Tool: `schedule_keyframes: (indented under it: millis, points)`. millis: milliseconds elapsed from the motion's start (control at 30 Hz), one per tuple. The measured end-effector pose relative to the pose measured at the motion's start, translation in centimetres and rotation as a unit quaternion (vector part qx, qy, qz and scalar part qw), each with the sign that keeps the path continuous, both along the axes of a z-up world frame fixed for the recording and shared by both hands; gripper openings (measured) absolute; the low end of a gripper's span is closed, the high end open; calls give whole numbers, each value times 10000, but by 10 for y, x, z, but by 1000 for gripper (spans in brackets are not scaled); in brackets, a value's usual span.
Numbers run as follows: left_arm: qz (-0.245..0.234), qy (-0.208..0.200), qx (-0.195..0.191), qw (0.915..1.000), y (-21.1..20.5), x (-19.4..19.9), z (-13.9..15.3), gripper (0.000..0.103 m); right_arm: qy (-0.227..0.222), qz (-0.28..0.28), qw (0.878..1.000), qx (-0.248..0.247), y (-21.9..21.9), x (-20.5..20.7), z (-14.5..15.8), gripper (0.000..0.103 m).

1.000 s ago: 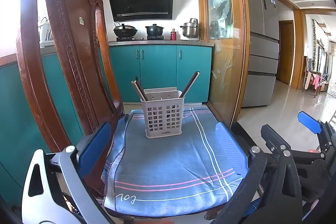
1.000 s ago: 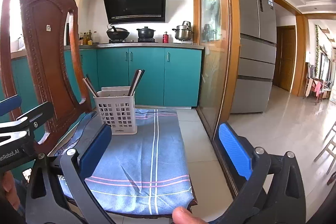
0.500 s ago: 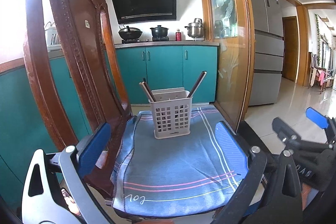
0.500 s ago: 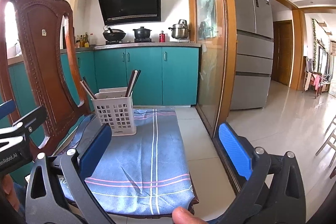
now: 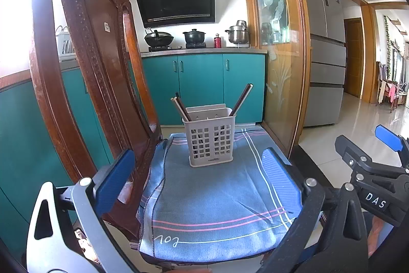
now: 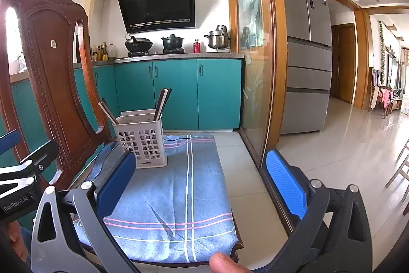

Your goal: Organize utensils

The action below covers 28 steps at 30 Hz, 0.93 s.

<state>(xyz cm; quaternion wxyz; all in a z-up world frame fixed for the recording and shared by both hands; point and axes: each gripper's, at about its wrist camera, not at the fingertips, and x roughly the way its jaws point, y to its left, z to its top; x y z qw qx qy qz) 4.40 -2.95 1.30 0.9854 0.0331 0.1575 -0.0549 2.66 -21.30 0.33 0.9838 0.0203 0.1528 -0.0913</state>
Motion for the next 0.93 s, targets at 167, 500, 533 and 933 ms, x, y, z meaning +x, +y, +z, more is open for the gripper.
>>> schedule_keyframes:
  millis: [167,500,533,933]
  points:
    - [-11,10,4,10000,0,0,0,99,6,6,10000,-5,0,0,0,100]
    - [27,-36,91,9999,-7,-1,-5,99,59,46,10000,-48,3,3,0,100]
    - [-4,-11,67,10000,-8,0,-6,99,70,50,10000,-43,2,4,-1,100]
    - [-395,1629,-356,9852,-15,107,-77,99,776,-33,9970,49,-13,64,-41,100]
